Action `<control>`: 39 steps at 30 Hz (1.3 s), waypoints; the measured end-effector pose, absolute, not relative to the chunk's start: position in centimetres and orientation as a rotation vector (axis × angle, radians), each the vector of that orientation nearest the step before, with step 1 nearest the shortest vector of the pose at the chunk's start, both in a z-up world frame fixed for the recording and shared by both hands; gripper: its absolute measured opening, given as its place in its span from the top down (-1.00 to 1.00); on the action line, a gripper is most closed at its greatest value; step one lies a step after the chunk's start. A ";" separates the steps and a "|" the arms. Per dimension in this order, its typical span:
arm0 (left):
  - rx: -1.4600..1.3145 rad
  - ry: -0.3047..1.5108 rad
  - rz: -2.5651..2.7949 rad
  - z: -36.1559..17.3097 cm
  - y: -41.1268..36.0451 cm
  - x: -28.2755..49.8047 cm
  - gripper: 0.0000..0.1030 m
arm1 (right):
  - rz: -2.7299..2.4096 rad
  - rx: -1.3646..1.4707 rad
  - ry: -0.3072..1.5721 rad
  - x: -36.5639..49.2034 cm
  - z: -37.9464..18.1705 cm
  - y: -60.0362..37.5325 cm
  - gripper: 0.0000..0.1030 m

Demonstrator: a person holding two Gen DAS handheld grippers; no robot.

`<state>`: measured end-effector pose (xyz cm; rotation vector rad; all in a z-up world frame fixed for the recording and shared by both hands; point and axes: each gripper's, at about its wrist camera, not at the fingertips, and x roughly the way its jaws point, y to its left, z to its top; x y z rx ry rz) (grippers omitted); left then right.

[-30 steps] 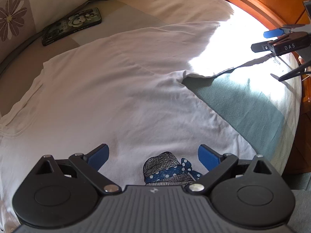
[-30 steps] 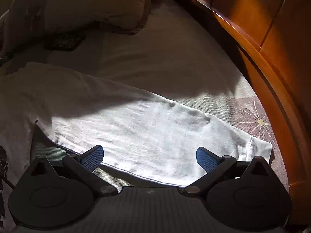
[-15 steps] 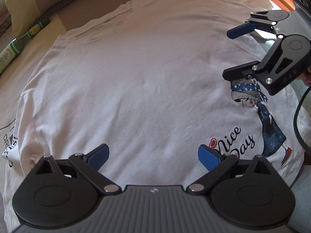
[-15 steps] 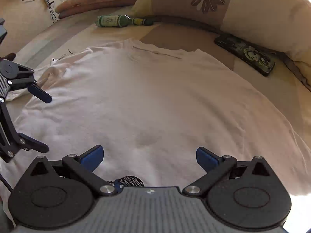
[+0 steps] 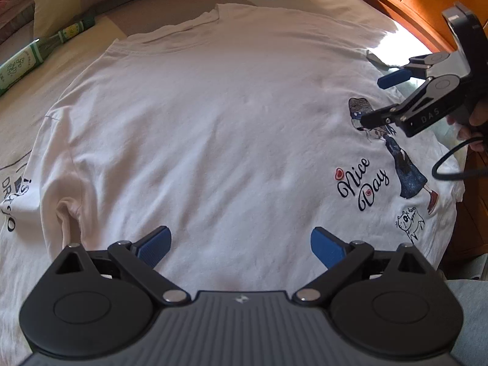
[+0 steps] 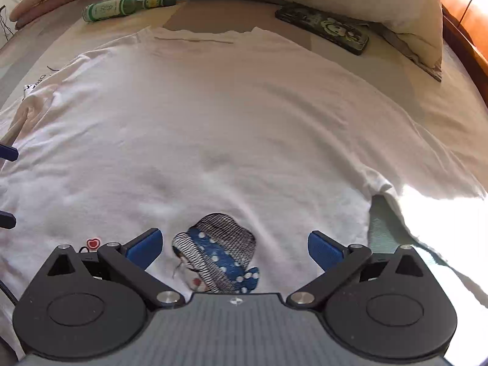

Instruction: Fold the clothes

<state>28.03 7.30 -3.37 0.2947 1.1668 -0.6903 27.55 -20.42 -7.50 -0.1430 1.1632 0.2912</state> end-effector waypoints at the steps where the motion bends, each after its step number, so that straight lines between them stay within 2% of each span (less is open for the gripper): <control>1: 0.305 1.157 -0.707 -3.6 7.4 28.0 -0.89 | 0.269 -0.133 1.183 27.2 -8.3 -19.7 -1.00; 12: 0.442 1.123 -0.813 -6.5 10.2 22.0 -0.95 | 0.179 -0.093 1.178 25.4 -9.4 -19.1 -1.00; 17: 0.466 1.165 -0.817 -6.2 11.5 19.2 -0.96 | 0.212 -0.110 1.059 23.0 -9.6 -19.4 -1.00; 23: 0.491 1.038 -0.818 -4.1 10.7 19.5 -0.96 | 0.283 -0.092 1.032 19.5 -7.4 -19.4 -1.00; 26: 0.502 0.988 -0.831 -4.2 8.9 20.3 -0.96 | 0.364 -0.142 1.083 16.7 -7.4 -19.1 -1.00; 28: 0.503 0.986 -0.850 -4.5 7.7 20.5 -0.96 | 0.359 -0.152 1.148 14.8 -8.3 -19.8 -1.00; 36: 0.563 1.067 -0.860 -6.1 7.9 19.0 -0.96 | 0.196 -0.081 1.209 10.6 -7.9 -23.3 -1.00; 39: 0.585 1.063 -0.860 -5.0 8.1 19.3 -0.96 | 0.169 -0.033 1.129 11.9 -6.7 -23.4 -1.00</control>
